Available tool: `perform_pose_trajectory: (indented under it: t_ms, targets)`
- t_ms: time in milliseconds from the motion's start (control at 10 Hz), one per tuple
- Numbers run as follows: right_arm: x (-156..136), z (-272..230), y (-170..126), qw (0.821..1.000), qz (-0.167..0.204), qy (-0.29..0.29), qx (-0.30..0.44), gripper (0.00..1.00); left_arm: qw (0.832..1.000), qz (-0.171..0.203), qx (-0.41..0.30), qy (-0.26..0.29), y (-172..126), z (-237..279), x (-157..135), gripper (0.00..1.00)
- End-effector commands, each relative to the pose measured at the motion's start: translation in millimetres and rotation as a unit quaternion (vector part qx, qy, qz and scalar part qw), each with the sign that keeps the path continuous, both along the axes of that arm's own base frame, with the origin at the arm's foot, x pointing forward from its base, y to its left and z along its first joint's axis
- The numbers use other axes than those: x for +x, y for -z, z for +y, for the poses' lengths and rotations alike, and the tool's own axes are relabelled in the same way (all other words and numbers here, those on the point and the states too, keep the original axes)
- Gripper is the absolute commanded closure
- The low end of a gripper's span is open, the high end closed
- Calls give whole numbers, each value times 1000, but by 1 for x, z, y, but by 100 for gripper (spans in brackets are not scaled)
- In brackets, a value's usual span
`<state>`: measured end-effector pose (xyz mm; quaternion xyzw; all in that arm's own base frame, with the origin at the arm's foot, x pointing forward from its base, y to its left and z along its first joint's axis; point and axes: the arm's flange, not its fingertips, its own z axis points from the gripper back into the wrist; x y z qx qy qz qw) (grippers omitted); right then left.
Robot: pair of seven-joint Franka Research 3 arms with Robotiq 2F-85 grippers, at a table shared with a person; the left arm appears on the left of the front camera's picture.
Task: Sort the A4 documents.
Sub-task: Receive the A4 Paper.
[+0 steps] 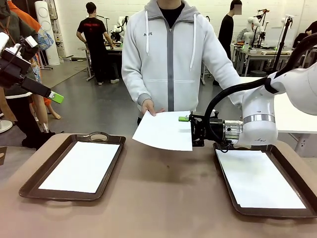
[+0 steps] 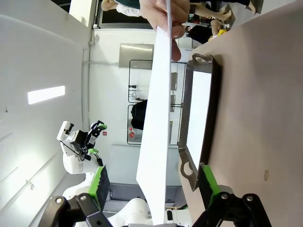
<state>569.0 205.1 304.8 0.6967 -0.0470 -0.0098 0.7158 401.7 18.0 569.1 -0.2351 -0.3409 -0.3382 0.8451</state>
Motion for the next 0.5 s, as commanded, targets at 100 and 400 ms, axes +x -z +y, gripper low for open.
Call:
perform_pose_trajectory:
  t_ms: [100,400]
  targets:
    - [12,-2,1,1000,21,-16,-7,4,1000,-2,1,-3,1,-1,0,0]
    - [15,-4,1,999,20,-25,-24,22,1000,-2,1,-3,1,-1,0,0]
